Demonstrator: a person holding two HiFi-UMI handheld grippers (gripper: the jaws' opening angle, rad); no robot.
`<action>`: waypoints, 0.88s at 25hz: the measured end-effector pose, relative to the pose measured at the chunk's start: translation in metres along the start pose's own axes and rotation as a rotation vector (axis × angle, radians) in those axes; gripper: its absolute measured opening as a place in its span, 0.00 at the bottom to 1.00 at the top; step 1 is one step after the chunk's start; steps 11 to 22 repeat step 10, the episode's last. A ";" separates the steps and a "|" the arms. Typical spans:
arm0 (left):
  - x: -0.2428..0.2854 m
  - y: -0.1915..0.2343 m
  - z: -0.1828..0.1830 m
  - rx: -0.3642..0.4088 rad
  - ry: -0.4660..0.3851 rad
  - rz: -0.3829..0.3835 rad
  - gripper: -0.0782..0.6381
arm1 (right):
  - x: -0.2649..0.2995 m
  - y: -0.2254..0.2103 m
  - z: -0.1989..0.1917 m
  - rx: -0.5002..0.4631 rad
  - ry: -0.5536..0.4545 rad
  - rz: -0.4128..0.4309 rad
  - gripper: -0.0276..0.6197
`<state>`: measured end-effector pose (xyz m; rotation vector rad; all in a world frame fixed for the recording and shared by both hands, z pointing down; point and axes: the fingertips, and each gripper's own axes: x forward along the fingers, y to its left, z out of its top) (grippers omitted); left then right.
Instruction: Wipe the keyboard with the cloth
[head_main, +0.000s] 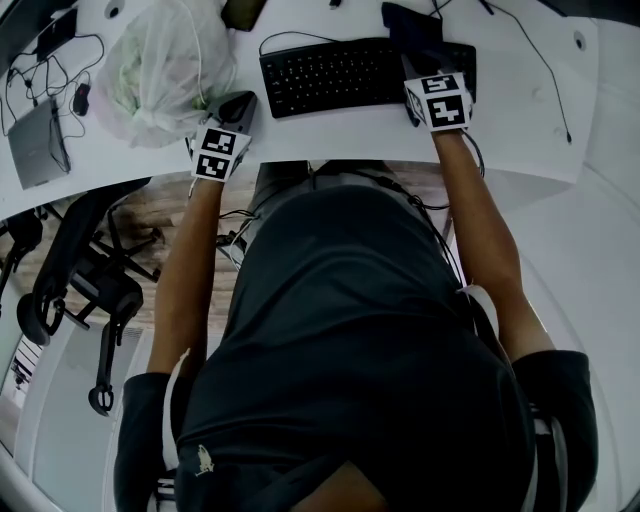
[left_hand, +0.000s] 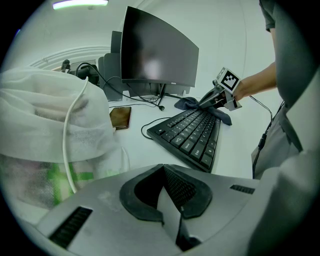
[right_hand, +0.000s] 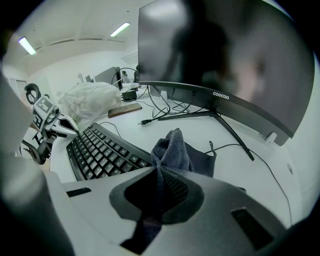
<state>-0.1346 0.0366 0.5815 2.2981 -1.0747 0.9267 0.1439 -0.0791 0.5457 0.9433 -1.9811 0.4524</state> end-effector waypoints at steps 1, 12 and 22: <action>0.000 0.000 0.000 0.000 0.000 0.000 0.12 | 0.000 0.000 0.000 0.000 0.000 0.000 0.08; 0.003 -0.001 0.001 0.001 -0.003 -0.002 0.12 | -0.001 -0.003 -0.001 -0.007 -0.002 -0.004 0.08; 0.003 -0.001 0.001 0.001 -0.003 -0.002 0.12 | -0.001 -0.003 -0.001 -0.007 -0.002 -0.004 0.08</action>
